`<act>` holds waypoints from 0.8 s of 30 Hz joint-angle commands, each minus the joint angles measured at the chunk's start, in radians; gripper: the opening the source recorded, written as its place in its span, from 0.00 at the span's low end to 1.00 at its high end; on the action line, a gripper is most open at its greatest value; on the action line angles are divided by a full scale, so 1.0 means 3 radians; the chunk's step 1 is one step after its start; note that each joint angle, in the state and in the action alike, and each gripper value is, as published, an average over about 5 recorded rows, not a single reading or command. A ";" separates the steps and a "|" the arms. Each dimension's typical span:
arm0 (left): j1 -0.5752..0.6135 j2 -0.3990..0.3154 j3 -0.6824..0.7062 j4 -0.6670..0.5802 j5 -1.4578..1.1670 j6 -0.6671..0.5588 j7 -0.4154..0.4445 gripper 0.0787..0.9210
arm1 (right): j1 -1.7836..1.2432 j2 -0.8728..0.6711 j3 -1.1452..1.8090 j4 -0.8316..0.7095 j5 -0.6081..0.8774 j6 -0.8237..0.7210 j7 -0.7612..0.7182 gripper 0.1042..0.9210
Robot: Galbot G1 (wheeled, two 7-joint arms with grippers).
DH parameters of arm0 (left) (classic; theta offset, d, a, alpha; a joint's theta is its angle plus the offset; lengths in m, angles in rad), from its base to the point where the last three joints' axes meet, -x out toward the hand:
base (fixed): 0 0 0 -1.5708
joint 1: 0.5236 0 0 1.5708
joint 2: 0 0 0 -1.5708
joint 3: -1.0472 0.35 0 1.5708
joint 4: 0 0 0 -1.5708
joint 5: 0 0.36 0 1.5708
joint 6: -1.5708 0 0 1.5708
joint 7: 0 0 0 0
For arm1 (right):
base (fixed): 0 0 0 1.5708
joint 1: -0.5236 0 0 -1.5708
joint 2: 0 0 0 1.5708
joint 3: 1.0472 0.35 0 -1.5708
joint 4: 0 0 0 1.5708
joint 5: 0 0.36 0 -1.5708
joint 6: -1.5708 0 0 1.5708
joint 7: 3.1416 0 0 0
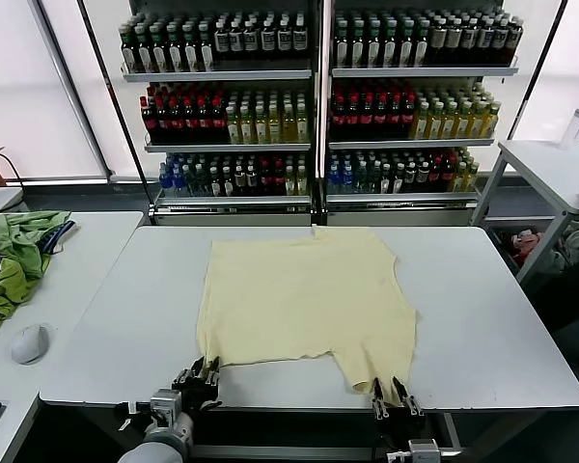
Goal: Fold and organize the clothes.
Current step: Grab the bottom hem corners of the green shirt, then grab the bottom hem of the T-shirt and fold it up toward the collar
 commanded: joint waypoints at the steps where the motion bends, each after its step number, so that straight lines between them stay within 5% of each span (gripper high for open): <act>1: 0.0038 0.0020 -0.0006 -0.0074 -0.0099 -0.0106 0.0018 0.16 | 0.0011 -0.0012 0.0020 0.0015 0.0216 -0.0030 0.0001 0.07; 7: 0.0074 0.0029 -0.0008 -0.0206 -0.0122 -0.0249 0.0066 0.03 | -0.0009 -0.0081 0.0156 0.0204 0.0238 0.0121 -0.0076 0.03; 17: 0.0117 0.0105 -0.0042 -0.0432 -0.0131 -0.0530 0.0183 0.03 | 0.0036 -0.0278 0.0379 0.0614 0.0315 0.0423 -0.0230 0.03; 24: -0.0128 0.0163 -0.0039 -0.0242 -0.0240 -0.0600 0.0236 0.03 | 0.0394 -0.0407 0.0417 0.0435 0.0391 0.0427 -0.0245 0.03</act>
